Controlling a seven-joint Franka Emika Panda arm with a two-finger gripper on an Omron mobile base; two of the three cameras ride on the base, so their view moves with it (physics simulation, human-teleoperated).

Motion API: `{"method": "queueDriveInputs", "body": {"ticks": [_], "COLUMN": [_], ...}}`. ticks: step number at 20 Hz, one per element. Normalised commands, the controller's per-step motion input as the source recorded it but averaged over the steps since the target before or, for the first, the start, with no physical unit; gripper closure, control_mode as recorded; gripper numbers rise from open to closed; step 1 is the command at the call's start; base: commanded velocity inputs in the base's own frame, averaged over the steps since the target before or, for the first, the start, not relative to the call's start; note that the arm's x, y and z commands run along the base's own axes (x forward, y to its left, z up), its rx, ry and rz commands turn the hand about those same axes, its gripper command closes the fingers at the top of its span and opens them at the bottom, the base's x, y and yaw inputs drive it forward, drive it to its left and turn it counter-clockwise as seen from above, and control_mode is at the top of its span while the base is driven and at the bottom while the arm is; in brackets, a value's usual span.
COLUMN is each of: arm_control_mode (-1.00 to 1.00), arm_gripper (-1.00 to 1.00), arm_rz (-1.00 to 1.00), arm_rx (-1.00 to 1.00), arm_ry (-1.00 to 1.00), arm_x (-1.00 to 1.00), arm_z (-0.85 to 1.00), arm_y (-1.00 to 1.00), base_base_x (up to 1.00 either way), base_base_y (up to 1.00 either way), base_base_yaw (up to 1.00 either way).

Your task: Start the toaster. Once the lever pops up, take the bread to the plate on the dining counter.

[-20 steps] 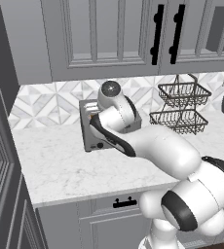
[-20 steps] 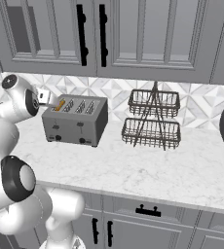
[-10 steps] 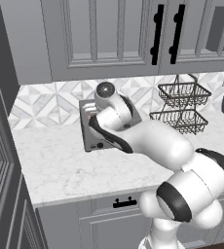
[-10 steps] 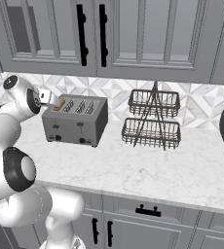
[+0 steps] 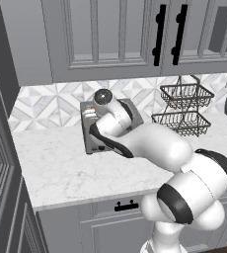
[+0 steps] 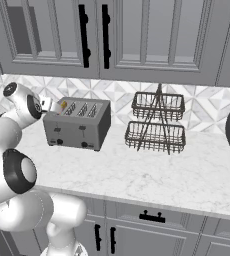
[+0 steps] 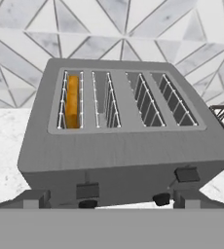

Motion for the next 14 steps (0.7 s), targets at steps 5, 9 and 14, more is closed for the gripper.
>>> {"method": "queueDriveInputs", "body": {"ticks": [5, 9, 14], "arm_control_mode": [-1.0, -1.0, -1.0], "arm_gripper": [-1.0, -1.0, -1.0], "arm_rz": [-0.01, -0.02, -0.02], "arm_rx": [0.0, 0.0, -0.02], "arm_ry": [0.0, 0.0, 0.0], "arm_x": [0.1, 0.17, 0.33], "arm_z": [0.0, -0.03, -0.23], "arm_y": [0.0, 0.0, 0.0], "base_base_x": [0.0, 0.0, 0.0], "base_base_y": [0.0, 0.0, 0.0], "base_base_yaw": [0.0, 0.0, 0.0]}}
